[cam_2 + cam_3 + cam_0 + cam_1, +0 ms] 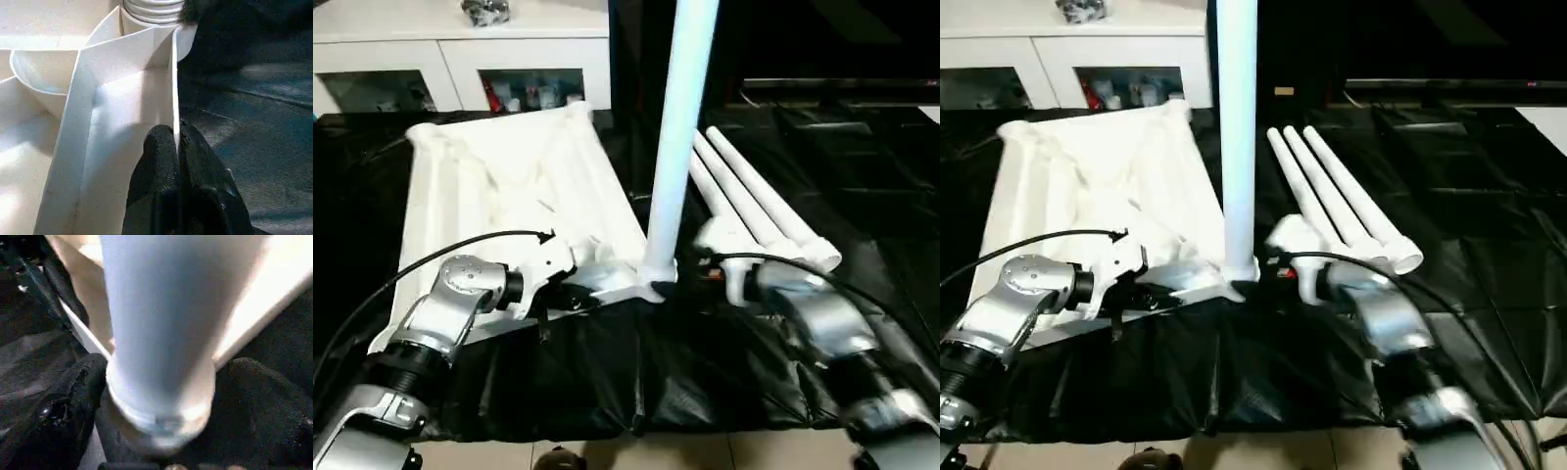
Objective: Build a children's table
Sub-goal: Rotate leg to tighten
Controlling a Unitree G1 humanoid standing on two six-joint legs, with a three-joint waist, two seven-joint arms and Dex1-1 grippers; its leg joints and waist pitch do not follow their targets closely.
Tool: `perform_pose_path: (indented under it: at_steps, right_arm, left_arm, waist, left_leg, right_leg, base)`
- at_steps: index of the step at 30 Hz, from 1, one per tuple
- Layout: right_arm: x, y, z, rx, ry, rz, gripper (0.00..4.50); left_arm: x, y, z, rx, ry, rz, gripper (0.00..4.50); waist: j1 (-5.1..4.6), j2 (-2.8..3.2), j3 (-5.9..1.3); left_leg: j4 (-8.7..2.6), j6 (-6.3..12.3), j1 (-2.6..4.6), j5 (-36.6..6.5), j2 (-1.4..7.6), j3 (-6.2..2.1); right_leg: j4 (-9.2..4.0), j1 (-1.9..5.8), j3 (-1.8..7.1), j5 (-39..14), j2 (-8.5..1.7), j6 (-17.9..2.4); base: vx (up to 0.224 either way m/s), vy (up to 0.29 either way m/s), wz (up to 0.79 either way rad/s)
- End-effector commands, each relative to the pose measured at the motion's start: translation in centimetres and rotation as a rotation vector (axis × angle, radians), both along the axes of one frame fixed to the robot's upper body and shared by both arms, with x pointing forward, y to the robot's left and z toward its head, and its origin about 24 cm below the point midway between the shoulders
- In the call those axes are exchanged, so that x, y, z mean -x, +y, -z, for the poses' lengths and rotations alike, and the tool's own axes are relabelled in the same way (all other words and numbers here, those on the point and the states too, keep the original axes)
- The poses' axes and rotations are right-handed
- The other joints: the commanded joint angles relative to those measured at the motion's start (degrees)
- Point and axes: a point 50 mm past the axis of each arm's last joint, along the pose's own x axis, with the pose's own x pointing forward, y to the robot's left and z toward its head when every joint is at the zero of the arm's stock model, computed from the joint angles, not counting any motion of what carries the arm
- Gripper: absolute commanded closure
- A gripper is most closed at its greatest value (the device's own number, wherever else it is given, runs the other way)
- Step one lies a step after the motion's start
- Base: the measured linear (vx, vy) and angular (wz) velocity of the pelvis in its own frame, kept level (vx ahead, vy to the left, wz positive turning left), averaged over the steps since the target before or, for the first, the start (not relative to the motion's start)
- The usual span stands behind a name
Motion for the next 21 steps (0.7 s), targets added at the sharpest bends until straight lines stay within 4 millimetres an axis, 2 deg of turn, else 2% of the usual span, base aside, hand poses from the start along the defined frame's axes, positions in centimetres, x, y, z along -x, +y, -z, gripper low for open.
perform_pose_path:
  at_steps: [1,2,3,4,6,7,13,15,18,19,21]
  right_arm:
    - [-0.2,0.4,0.1,0.020,-0.014,-0.025,0.07]
    - [-0.3,0.5,0.1,0.015,-0.013,-0.033,0.07]
    - [-0.3,0.5,0.1,0.015,-0.013,-0.033,0.24]
    - [-0.4,0.6,0.1,0.008,-0.004,-0.046,0.34]
    - [-0.3,0.8,0.1,0.000,0.010,-0.071,0.52]
    - [-0.3,0.8,0.1,0.001,0.016,-0.081,0.52]
    - [-0.2,0.8,0.5,-0.020,0.038,-0.113,1.16]
    - [-0.2,0.9,0.7,-0.035,0.047,-0.113,1.23]
    - [-0.1,1.1,0.9,-0.046,0.061,-0.122,1.50]
    - [0.0,1.1,1.0,-0.050,0.066,-0.126,1.65]
    - [0.1,1.2,1.2,-0.060,0.078,-0.130,1.68]
  left_arm:
    - [0.5,-1.0,-0.2,0.055,-0.002,0.062,4.49]
    - [0.6,-1.0,-0.2,0.052,-0.002,0.069,4.49]
    - [0.6,-1.0,-0.2,0.052,-0.002,0.069,4.50]
    - [0.6,-1.0,-0.1,0.046,0.000,0.075,4.50]
    - [0.7,-0.8,0.0,0.035,0.000,0.081,4.50]
    - [0.7,-0.8,0.0,0.033,0.000,0.082,4.50]
    - [0.6,-0.5,-0.1,0.058,-0.004,0.074,4.50]
    - [0.6,-0.6,-0.2,0.079,-0.007,0.071,4.50]
    - [0.6,-0.7,-0.3,0.101,-0.010,0.071,4.50]
    - [0.6,-0.8,-0.3,0.107,-0.010,0.072,4.50]
    - [0.6,-0.8,-0.2,0.116,-0.005,0.074,4.50]
  waist:
    - [-0.36,-0.67,-4.36]
    - [-0.38,-1.23,-4.31]
    - [-0.38,-1.23,-4.31]
    - [-0.31,-1.52,-4.33]
    - [-0.21,-1.12,-4.35]
    - [-0.29,-1.47,-4.31]
    - [-0.26,-1.40,-4.35]
    - [-0.26,-1.16,-4.38]
    - [-0.29,-1.33,-4.36]
    - [-0.33,-1.06,-4.39]
    - [-0.31,-1.15,-4.40]
  left_leg:
    - [-3.23,0.35,0.95,-13.0,1.11,-0.54]
    - [-3.24,0.62,0.92,-13.0,1.13,-0.48]
    - [-3.24,0.62,0.92,-13.0,1.13,-0.48]
    - [-3.23,1.02,0.78,-12.4,1.16,-0.48]
    - [-3.23,1.16,0.84,-12.1,1.21,-0.55]
    - [-3.25,1.23,0.82,-12.2,1.18,-0.54]
    - [-3.26,0.96,0.94,-12.7,1.20,-0.52]
    - [-3.21,0.96,0.92,-12.9,1.16,-0.50]
    - [-3.26,0.91,0.93,-13.1,1.17,-0.52]
    - [-3.25,0.80,0.94,-13.3,1.16,-0.53]
    - [-3.23,0.82,0.92,-13.2,1.16,-0.54]
  right_leg:
    - [-3.52,2.39,1.78,-9.3,-2.47,-12.2]
    - [-3.56,2.46,1.77,-9.5,-2.49,-12.2]
    - [-3.56,2.46,1.77,-9.5,-2.49,-12.2]
    - [-3.46,2.57,1.77,-9.4,-2.52,-12.0]
    - [-3.41,2.45,1.77,-9.5,-2.56,-11.9]
    - [-3.37,2.49,1.72,-9.8,-2.50,-11.9]
    - [-3.48,2.40,1.80,-10.4,-2.56,-11.7]
    - [-3.46,2.38,1.80,-10.1,-2.54,-12.0]
    - [-3.49,2.41,1.77,-10.2,-2.49,-12.0]
    - [-3.48,2.40,1.77,-10.0,-2.45,-12.2]
    - [-3.42,2.47,1.74,-9.6,-2.44,-12.4]
  base:
    - [0.000,0.000,0.00]
    - [0.000,0.000,0.00]
    - [0.000,0.000,0.00]
    - [0.000,0.000,0.00]
    - [0.000,0.000,0.00]
    - [0.000,0.000,0.00]
    - [0.000,0.000,0.00]
    - [0.000,0.000,0.00]
    - [0.000,0.000,0.00]
    - [0.000,0.000,0.00]
    - [0.000,0.000,0.00]
